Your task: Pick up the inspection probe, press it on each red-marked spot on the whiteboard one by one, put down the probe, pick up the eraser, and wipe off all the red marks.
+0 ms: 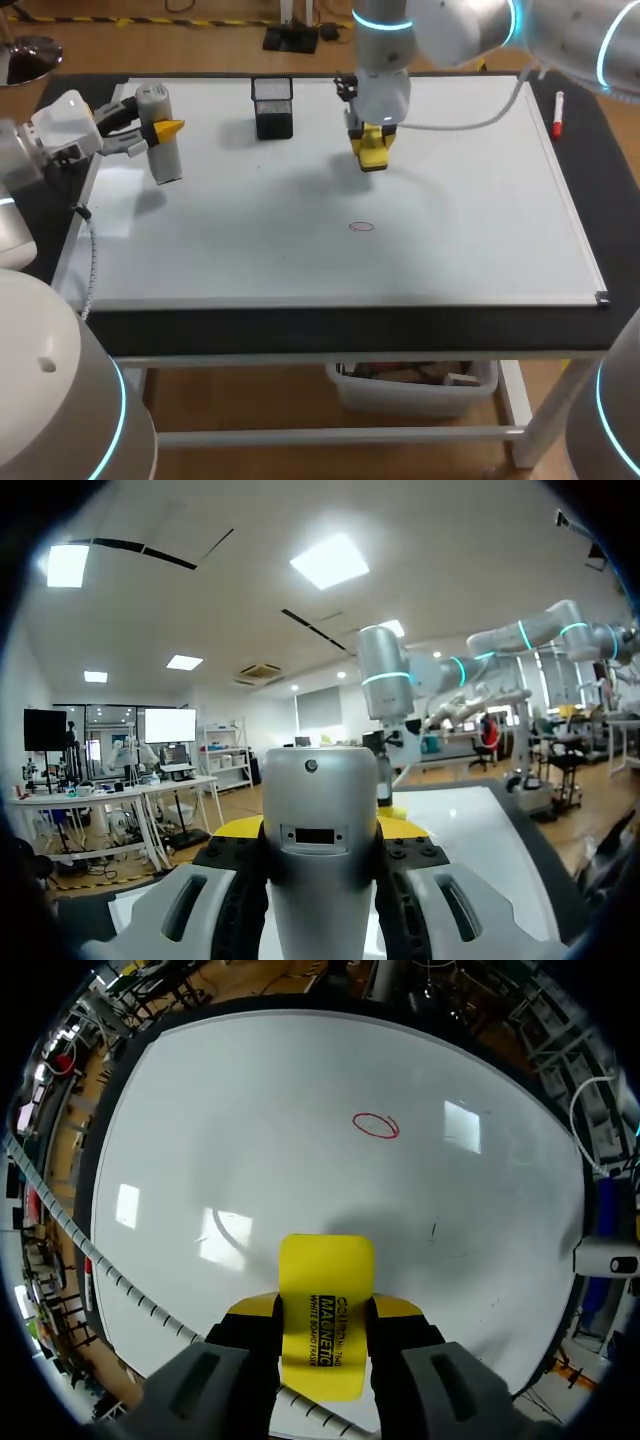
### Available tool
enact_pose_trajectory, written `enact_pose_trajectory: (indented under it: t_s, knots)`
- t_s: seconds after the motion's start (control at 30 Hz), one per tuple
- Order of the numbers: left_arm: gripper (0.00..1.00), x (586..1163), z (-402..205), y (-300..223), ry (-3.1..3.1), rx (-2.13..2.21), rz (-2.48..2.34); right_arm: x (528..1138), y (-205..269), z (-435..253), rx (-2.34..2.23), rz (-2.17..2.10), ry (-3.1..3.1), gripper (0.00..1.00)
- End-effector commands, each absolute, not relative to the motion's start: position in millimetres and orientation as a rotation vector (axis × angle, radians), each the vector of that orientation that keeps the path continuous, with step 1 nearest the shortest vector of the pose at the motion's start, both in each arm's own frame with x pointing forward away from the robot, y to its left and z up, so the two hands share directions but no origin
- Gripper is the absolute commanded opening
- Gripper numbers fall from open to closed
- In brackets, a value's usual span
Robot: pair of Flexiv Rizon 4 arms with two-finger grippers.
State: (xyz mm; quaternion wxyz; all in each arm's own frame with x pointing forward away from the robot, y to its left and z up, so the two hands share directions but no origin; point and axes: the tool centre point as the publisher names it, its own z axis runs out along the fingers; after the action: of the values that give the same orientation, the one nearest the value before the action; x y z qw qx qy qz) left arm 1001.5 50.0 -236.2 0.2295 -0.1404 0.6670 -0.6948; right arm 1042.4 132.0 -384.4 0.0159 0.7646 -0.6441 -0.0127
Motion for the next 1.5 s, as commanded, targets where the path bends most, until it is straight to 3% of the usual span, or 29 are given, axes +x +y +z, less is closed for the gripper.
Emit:
enact_pose_trajectory:
  t_s: [0.03, 0.73, 1.5]
  knots:
    - [0.0, 1001, -236, 49, 1.831, -0.388, -1.908, 1048, 144, -394, 2.394, -0.027, -1.983, 0.0]
    - [0.0, 1001, -236, 49, 1.831, -0.388, -1.908, 1056, 151, -421, 2.439, -0.018, -1.929, 0.0]
    - [0.0, 1001, -236, 49, 1.831, -0.388, -1.908, 1066, 91, -431, 2.293, 0.01, -2.059, 0.0]
